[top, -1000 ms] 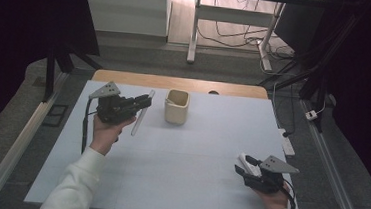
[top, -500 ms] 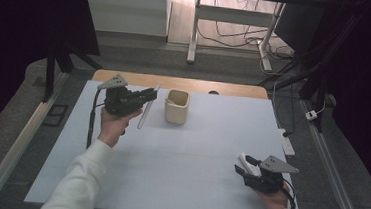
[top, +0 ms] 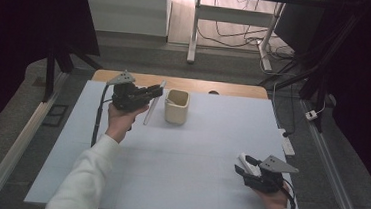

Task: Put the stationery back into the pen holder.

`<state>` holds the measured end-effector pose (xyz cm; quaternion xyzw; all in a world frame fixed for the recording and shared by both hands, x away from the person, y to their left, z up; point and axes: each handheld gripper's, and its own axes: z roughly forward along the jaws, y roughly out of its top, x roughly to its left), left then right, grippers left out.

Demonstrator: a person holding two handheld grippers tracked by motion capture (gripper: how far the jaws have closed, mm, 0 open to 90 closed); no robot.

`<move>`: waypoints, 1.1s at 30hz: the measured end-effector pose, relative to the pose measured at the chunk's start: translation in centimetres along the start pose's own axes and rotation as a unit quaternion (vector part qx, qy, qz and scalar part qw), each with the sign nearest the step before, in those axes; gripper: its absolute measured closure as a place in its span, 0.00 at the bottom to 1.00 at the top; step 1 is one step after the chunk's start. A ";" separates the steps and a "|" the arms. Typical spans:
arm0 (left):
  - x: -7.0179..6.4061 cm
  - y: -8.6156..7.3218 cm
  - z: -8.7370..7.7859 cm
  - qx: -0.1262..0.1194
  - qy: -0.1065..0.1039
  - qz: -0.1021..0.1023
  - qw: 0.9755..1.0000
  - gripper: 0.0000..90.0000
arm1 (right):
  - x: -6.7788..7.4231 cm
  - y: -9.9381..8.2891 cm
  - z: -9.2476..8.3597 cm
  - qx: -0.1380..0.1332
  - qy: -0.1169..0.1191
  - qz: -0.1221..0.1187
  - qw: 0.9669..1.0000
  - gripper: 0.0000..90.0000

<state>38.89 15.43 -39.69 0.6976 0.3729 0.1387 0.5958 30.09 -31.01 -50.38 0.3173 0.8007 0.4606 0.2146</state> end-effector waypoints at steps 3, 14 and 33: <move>-0.2 0.3 0.5 0.001 0.002 0.006 1.000 0.86 | 0.0 0.0 0.0 -0.001 0.000 0.000 1.000 0.47; -0.9 1.3 2.3 0.007 0.004 0.022 1.000 0.86 | 0.0 0.0 0.0 0.000 0.001 0.001 1.000 0.47; -0.1 2.4 6.0 0.002 0.026 0.025 0.999 0.86 | 0.0 -0.1 0.0 0.002 -0.001 0.002 1.000 0.47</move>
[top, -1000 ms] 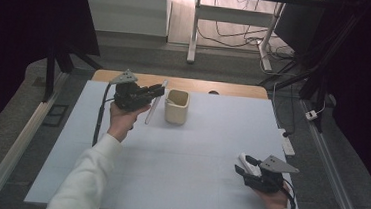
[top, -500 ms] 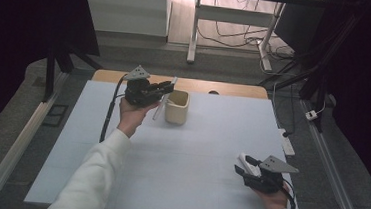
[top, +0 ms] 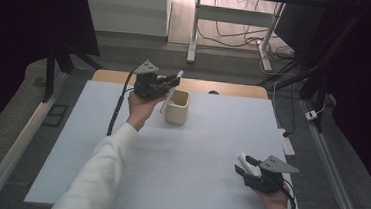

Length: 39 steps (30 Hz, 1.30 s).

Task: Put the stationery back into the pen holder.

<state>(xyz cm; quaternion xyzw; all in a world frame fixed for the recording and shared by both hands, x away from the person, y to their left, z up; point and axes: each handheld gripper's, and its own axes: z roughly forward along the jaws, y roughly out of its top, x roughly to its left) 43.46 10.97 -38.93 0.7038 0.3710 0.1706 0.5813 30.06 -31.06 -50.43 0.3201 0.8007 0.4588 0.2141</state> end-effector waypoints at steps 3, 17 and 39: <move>0.1 0.0 0.7 0.004 0.003 0.003 1.000 0.86 | 0.0 0.0 0.0 -0.001 0.000 0.000 1.000 0.47; 0.7 1.1 3.5 0.002 0.008 0.000 1.000 0.86 | 0.1 -0.3 -0.5 -0.001 -0.004 0.002 1.000 0.47; 2.5 0.6 6.2 0.036 0.035 -0.001 0.999 0.59 | 0.3 -0.6 -0.6 0.005 -0.008 0.004 1.000 0.47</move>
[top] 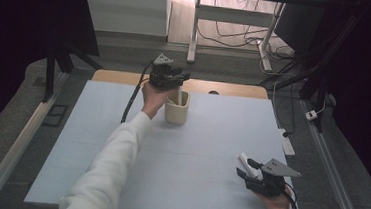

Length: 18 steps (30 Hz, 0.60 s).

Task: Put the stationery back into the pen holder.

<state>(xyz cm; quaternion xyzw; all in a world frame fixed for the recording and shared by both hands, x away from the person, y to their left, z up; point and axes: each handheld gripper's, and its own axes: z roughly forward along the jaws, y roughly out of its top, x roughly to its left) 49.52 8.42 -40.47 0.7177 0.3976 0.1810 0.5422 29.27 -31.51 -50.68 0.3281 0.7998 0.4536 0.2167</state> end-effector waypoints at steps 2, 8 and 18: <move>-0.1 0.0 -0.5 0.003 -0.005 0.012 1.000 0.58 | 0.0 0.0 0.1 0.000 -0.001 0.000 1.000 0.47; -0.4 -0.5 -1.8 0.014 -0.029 0.022 0.999 0.56 | 0.1 0.1 0.1 0.000 0.002 -0.002 1.000 0.47; -1.3 -2.4 -4.7 0.042 -0.036 0.046 0.997 0.56 | -0.2 0.2 0.4 -0.001 0.002 -0.001 1.000 0.47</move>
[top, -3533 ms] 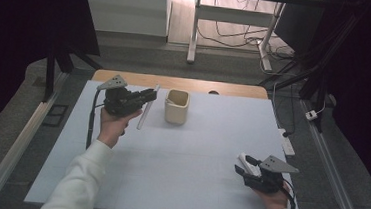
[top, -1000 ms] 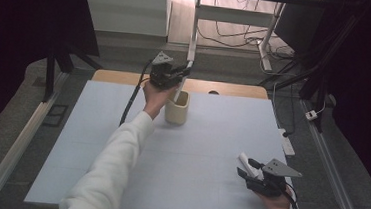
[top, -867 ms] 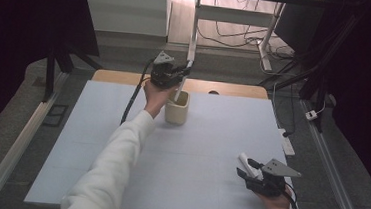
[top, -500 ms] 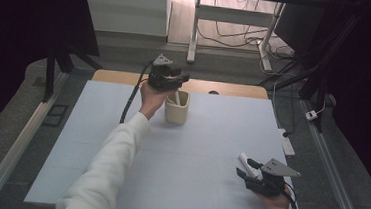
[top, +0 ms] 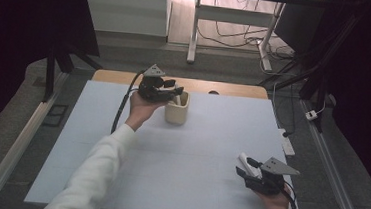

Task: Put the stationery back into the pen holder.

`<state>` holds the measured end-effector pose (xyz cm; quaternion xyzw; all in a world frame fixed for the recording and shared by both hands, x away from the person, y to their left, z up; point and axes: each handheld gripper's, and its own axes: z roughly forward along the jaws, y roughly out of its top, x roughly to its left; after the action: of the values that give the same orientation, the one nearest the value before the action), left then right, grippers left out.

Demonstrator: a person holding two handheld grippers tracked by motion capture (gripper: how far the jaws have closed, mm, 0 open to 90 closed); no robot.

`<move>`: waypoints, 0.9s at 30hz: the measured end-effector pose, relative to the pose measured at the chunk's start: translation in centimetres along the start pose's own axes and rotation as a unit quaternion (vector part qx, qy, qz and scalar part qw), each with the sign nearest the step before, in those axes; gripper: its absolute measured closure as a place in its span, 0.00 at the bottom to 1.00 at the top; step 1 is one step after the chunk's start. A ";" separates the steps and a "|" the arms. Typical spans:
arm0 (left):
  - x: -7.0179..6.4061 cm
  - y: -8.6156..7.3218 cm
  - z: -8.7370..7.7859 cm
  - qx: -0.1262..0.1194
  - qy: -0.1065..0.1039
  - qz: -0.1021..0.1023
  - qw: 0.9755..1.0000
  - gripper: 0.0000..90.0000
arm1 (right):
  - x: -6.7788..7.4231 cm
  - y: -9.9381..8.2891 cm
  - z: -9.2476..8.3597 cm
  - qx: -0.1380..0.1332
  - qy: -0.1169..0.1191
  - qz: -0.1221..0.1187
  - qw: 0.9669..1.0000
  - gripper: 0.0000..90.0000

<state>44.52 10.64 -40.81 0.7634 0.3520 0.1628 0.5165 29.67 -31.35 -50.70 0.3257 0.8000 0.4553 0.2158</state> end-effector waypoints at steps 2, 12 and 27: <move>-0.4 -0.6 -0.7 0.006 -0.002 0.006 1.000 0.56 | 0.0 0.0 0.0 0.003 0.001 -0.001 1.000 0.47; -2.6 -4.1 -5.1 0.046 -0.003 0.051 0.998 0.51 | -0.1 0.0 0.2 0.015 0.014 0.001 1.000 0.46; -3.2 -9.0 -9.5 0.045 -0.003 0.025 0.999 0.46 | 0.0 0.1 0.2 0.022 0.016 -0.003 1.000 0.46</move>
<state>33.10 16.74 -44.66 0.7948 0.3385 0.1572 0.4785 29.81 -31.16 -50.73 0.3206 0.8140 0.4425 0.1969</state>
